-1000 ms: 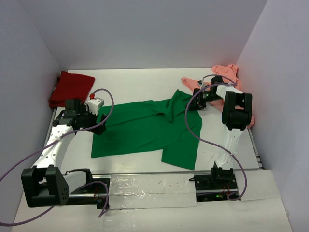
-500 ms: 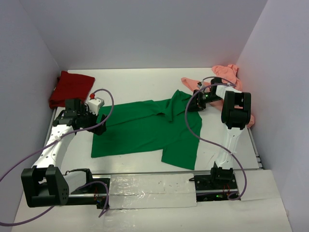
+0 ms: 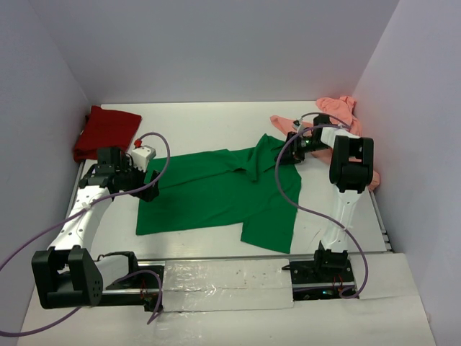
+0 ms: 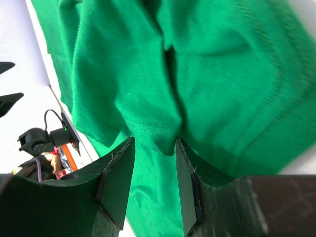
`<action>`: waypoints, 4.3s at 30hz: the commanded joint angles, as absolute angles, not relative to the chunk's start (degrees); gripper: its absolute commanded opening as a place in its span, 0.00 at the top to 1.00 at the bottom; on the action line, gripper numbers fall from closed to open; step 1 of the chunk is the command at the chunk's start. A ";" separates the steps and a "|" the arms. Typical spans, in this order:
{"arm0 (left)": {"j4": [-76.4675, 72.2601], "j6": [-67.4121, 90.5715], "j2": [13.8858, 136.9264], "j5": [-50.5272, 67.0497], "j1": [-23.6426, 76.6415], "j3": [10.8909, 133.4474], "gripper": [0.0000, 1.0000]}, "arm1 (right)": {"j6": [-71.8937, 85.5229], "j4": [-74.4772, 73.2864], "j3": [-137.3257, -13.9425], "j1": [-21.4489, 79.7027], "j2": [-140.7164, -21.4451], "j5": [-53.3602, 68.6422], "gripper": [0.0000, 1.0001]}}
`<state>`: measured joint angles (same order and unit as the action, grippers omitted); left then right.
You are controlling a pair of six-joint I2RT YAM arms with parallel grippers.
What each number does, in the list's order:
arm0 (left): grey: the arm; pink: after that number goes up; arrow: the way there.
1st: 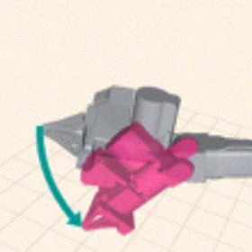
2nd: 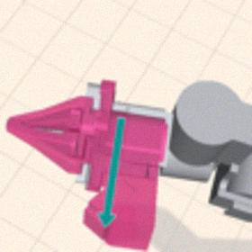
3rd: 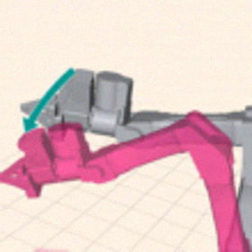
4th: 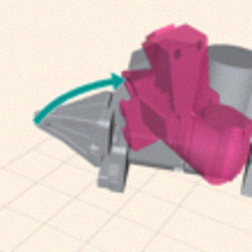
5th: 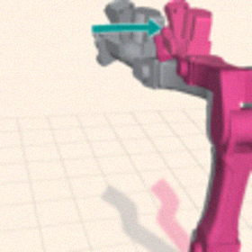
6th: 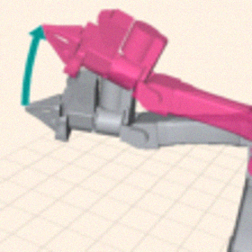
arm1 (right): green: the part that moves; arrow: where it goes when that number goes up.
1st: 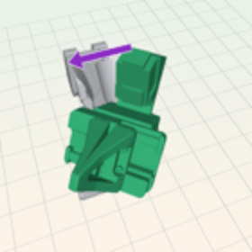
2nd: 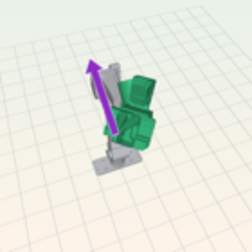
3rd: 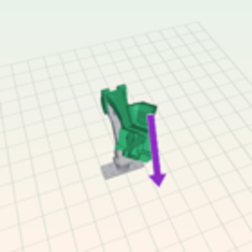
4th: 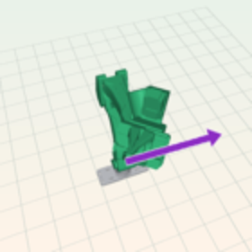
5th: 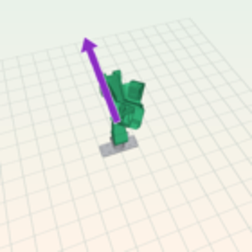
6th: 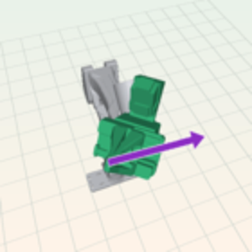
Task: Fold and stack the t-shirts
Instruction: Fold the flattened tshirt in 1/3 of the way
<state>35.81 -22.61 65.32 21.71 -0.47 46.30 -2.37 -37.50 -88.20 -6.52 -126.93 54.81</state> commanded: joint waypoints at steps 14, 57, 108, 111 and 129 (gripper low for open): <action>35.42 -22.15 64.86 23.73 -0.53 46.49 0.01 | -1.67 -38.14 -90.97 -4.75 -130.17 58.18 0.70; 40.78 -25.31 61.96 26.02 -0.53 45.44 0.01 | -6.85 -55.10 -101.87 -5.80 -117.96 48.26 1.00; 45.26 -29.62 62.57 29.79 -0.53 46.05 0.01 | -12.48 -42.66 -78.85 -1.24 -98.74 40.38 0.57; 41.86 -27.17 64.94 29.62 -0.61 47.46 0.01 | -13.18 -35.97 -74.12 7.09 -93.01 30.97 0.57; 32.96 -16.96 71.81 28.47 -0.53 52.56 0.01 | -20.83 -22.42 -65.22 43.06 -97.29 -26.79 0.56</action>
<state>35.46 -18.22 72.73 28.27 -0.47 50.50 -19.20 -26.74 -65.73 41.82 -95.90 -13.93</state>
